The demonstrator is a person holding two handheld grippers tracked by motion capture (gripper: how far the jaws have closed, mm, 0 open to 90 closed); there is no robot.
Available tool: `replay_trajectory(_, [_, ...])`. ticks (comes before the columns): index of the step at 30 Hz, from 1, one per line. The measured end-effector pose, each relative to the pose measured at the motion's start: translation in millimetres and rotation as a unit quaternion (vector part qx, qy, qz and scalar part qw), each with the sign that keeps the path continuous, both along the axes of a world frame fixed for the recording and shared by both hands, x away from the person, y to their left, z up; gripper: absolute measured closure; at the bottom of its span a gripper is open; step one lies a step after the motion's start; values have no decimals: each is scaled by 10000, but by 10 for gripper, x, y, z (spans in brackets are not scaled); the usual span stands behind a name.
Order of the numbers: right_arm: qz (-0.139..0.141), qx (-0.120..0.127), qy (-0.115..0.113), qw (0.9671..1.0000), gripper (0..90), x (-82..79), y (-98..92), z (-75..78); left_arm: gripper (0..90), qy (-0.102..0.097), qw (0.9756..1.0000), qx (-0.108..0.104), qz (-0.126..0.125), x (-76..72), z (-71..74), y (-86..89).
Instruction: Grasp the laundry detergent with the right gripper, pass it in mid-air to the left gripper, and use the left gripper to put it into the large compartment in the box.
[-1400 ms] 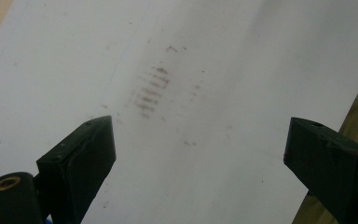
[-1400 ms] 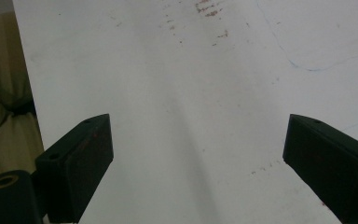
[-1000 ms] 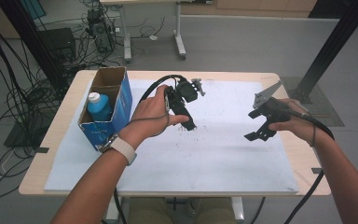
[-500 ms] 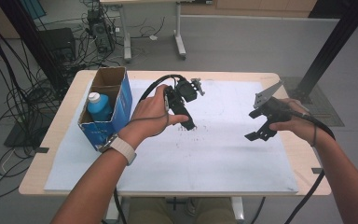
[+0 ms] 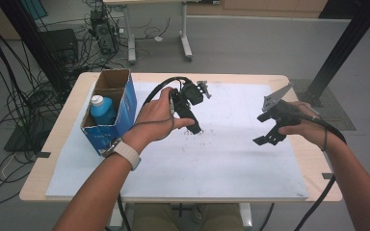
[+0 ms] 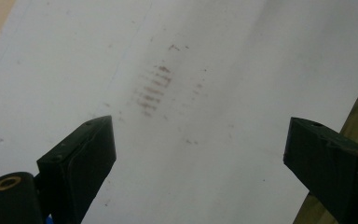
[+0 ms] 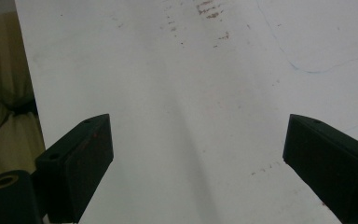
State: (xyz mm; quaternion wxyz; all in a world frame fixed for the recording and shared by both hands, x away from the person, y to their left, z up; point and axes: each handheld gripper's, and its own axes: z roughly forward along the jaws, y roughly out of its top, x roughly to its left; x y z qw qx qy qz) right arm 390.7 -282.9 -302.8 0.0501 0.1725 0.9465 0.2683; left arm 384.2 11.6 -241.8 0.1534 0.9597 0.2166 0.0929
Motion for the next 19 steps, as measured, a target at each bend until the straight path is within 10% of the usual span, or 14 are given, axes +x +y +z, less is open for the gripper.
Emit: replay_trajectory(19, [-7, 15, 2, 10000, 84, 0, -5, -13, 96, -4, 10000, 3, 13, 4, 1, 1])
